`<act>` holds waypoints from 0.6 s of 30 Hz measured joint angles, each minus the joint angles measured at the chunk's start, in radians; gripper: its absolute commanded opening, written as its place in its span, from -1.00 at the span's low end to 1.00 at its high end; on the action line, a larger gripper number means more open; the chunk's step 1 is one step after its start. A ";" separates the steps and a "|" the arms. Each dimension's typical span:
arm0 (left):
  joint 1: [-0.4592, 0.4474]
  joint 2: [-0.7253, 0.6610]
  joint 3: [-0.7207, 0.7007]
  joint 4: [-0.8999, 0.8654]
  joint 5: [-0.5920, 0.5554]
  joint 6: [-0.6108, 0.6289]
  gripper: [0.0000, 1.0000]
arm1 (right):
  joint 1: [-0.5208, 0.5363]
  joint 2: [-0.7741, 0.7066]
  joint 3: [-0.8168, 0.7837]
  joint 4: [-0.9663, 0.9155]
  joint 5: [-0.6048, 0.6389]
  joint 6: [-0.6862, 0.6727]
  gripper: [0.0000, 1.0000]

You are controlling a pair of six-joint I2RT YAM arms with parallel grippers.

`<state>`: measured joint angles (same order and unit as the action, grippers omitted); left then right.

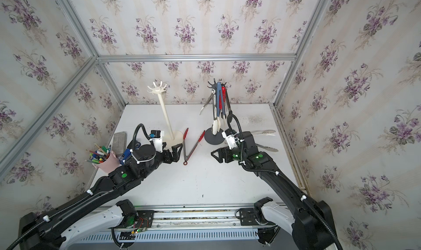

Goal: Hang food tongs on kitchen utensil racks
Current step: Move the food tongs to the center of the board.

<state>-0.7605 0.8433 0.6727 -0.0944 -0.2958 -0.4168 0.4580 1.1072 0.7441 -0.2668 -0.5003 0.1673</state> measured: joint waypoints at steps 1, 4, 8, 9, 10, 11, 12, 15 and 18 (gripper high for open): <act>0.000 -0.037 -0.006 -0.005 0.000 0.031 0.99 | 0.026 0.032 0.026 -0.002 0.005 -0.027 0.73; 0.001 -0.139 -0.018 -0.027 0.001 0.124 0.99 | 0.105 0.124 0.097 -0.016 0.020 -0.101 0.72; 0.008 -0.256 -0.031 -0.076 0.001 0.249 0.99 | 0.194 0.266 0.199 -0.059 0.024 -0.208 0.69; 0.008 -0.279 -0.031 -0.091 -0.003 0.275 0.99 | 0.204 0.294 0.223 -0.072 0.033 -0.227 0.66; 0.011 -0.299 -0.030 -0.108 -0.013 0.301 0.99 | 0.217 0.330 0.254 -0.086 0.040 -0.246 0.63; 0.014 -0.315 -0.029 -0.127 -0.021 0.323 0.99 | 0.228 0.365 0.283 -0.094 0.045 -0.257 0.61; 0.016 -0.328 -0.029 -0.150 -0.032 0.343 0.99 | 0.239 0.398 0.313 -0.104 0.048 -0.264 0.59; 0.023 -0.375 -0.033 -0.214 -0.064 0.381 0.99 | 0.272 0.482 0.388 -0.108 0.053 -0.266 0.59; 0.027 -0.418 -0.045 -0.258 -0.091 0.388 0.99 | 0.312 0.563 0.466 -0.112 0.066 -0.241 0.54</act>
<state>-0.7338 0.4252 0.6277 -0.3527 -0.3866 -0.0284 0.7700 1.6699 1.2102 -0.3786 -0.4339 -0.0734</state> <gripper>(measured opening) 0.993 0.788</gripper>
